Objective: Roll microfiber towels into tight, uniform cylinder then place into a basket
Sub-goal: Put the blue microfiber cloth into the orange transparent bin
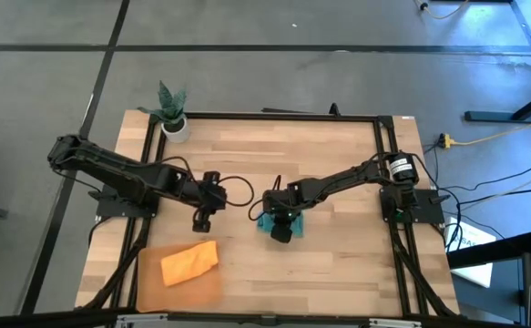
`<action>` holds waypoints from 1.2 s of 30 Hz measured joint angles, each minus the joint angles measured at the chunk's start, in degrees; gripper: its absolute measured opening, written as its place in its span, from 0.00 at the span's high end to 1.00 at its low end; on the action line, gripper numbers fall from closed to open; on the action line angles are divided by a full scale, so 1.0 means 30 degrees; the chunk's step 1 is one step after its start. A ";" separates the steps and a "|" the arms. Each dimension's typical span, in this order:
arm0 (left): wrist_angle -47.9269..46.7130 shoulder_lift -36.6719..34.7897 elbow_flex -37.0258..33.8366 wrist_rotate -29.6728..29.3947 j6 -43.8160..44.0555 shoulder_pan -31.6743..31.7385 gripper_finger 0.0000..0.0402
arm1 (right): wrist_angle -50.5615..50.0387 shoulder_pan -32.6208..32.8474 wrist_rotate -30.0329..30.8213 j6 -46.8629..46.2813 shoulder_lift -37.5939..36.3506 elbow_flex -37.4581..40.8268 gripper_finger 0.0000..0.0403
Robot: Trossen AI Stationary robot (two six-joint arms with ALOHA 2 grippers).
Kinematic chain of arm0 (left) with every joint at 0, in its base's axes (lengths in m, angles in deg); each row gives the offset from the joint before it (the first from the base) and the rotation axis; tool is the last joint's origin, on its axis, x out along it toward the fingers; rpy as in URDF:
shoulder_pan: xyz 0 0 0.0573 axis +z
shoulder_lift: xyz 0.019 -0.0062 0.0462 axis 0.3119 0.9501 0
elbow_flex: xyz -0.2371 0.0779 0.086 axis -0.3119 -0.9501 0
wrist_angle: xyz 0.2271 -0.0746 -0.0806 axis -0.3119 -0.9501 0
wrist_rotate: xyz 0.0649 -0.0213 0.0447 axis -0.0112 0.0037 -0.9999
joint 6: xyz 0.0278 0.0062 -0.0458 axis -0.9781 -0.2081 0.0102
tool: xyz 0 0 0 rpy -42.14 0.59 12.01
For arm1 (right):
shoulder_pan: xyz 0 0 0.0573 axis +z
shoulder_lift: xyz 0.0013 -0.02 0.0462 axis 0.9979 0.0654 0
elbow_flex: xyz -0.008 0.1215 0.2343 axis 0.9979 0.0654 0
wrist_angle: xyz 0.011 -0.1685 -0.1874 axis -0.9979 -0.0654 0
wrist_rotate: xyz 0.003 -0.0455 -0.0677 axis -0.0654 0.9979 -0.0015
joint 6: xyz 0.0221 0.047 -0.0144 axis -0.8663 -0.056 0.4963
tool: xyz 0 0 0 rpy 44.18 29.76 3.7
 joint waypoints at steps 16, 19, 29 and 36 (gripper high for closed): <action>-0.0729 -0.0376 0.0000 -0.0631 0.3399 -0.1965 1.00 | 0.0066 0.0007 -0.0015 0.0007 -0.0007 0.0000 0.93; -0.0729 -0.0376 0.0000 -0.0948 0.3608 -0.2272 1.00 | 0.0073 0.0007 -0.0022 0.0006 -0.0007 0.0000 0.93; -0.1688 -0.0376 0.0000 -0.1465 0.4731 -0.2679 1.00 | 0.0087 0.0007 -0.0024 0.0000 -0.0015 0.0000 0.93; -0.2943 -0.0376 0.0000 -0.1479 0.5952 -0.2676 1.00 | 0.0191 0.0007 -0.0029 -0.0147 -0.0015 0.0000 0.93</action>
